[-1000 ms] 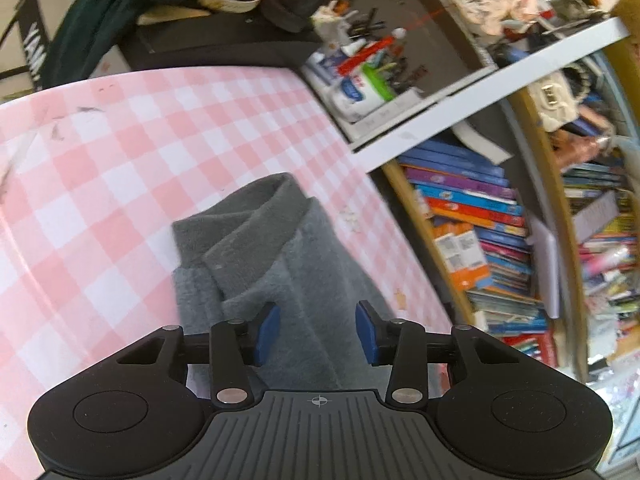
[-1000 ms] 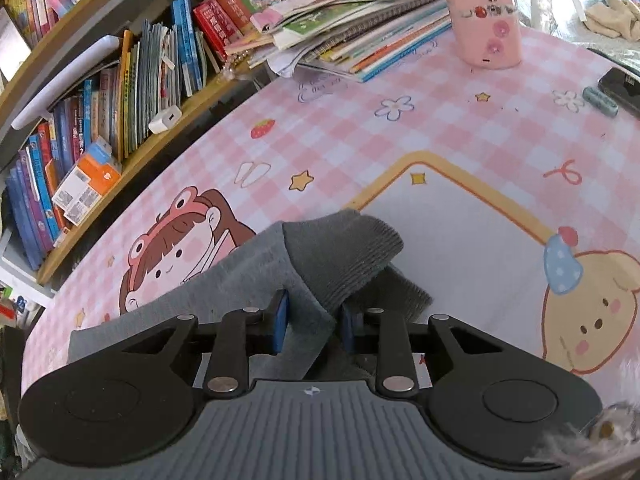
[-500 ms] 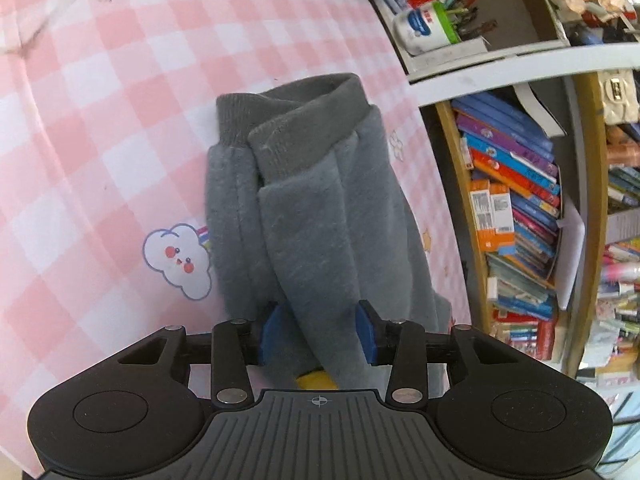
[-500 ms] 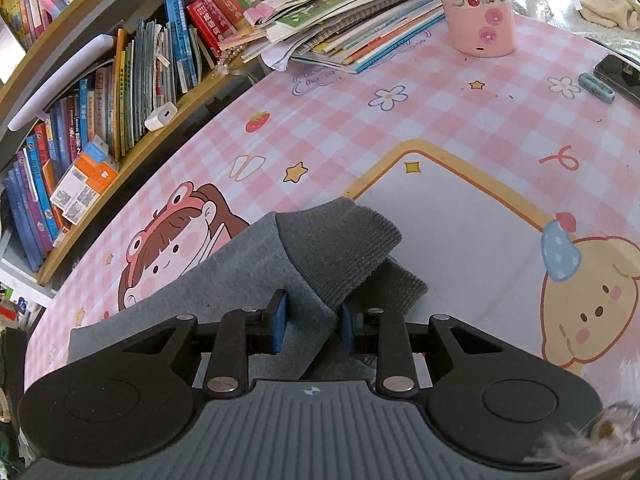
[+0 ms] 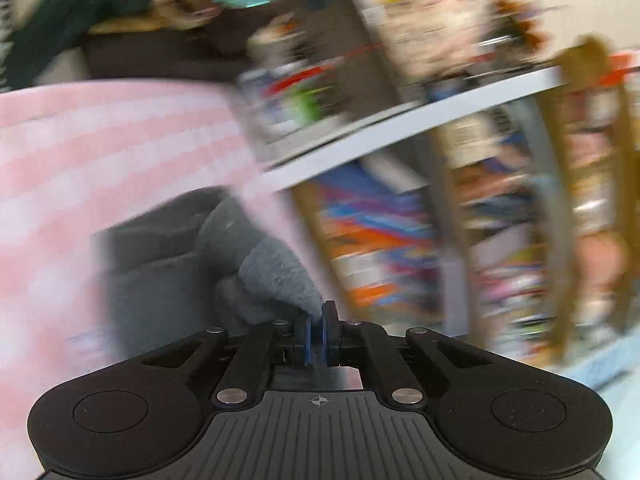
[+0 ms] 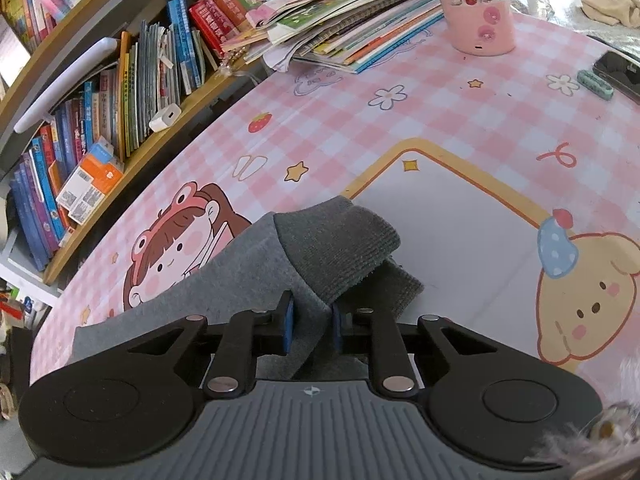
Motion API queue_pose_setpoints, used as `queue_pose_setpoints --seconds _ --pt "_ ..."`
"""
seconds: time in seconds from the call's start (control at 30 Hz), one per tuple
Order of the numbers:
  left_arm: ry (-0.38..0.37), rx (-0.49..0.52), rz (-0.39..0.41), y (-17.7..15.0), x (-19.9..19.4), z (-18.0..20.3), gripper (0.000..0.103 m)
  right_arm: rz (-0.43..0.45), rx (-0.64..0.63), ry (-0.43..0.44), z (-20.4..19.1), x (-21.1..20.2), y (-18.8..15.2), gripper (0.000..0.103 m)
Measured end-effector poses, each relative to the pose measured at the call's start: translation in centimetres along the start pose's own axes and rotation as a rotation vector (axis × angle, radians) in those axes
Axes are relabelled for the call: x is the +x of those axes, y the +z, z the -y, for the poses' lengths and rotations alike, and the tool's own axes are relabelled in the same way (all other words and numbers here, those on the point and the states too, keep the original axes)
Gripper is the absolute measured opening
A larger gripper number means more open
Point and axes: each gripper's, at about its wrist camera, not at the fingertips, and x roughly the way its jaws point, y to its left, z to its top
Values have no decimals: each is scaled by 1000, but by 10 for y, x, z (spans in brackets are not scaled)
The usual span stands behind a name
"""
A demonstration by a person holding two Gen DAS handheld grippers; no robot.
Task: Fold clothes
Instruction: 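Close the left tool on the folded grey sweatshirt bundle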
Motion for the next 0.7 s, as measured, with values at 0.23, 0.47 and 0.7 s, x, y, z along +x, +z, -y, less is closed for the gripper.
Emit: queue_pose_setpoints --seconds 0.23,0.47,0.7 --pt "154 -39 -63 -10 27 -37 4 -4 36 -26 2 -1 -1 41" --pt "169 -37 -69 -11 37 -41 4 76 14 9 -7 -14 14 6" --pt "179 17 -62 -9 33 -36 5 136 -60 -55 -12 -37 11 6"
